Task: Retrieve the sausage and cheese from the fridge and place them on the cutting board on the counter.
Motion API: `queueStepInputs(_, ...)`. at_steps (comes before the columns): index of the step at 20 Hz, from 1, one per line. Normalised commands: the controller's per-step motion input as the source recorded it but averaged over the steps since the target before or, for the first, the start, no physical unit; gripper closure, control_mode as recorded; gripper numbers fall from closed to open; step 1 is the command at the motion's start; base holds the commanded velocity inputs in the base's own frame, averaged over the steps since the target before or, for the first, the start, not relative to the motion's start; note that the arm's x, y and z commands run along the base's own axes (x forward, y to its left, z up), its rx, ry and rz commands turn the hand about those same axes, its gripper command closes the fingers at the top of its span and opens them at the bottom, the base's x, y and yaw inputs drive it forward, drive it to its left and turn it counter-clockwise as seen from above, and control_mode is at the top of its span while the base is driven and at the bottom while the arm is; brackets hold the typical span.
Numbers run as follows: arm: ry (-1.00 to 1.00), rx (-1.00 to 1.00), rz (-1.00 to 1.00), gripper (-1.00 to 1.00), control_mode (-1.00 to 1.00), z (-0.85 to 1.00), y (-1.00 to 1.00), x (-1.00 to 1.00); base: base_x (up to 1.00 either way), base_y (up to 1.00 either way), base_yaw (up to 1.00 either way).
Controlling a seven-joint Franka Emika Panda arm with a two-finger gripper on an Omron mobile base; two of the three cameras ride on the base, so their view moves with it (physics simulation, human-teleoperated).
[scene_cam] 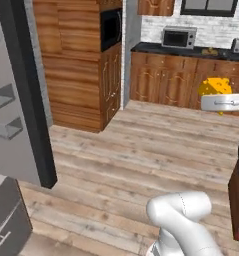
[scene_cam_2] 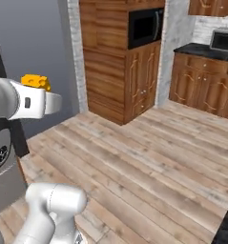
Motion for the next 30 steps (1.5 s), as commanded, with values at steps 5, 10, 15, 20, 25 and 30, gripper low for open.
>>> queueStepInputs(5,0.00,0.00,0.00,1.00,1.00,0.00,0.00,0.00,0.30,-0.35,-0.70)
queueStepInputs(10,0.00,0.00,0.00,1.00,1.00,0.00,0.00,0.00,0.87,0.14,-0.48)
queueStepInputs(15,0.00,0.00,0.00,1.00,1.00,0.00,0.00,0.00,1.00,0.42,-0.28)
queueStepInputs(20,0.00,0.00,0.00,1.00,1.00,0.00,0.00,0.00,1.00,0.26,-0.23)
queueStepInputs(25,0.00,0.00,0.00,1.00,1.00,0.00,0.00,0.00,1.00,0.00,-0.11)
queueStepInputs(30,0.00,0.00,0.00,1.00,1.00,0.00,0.00,0.00,1.00,0.00,-0.05)
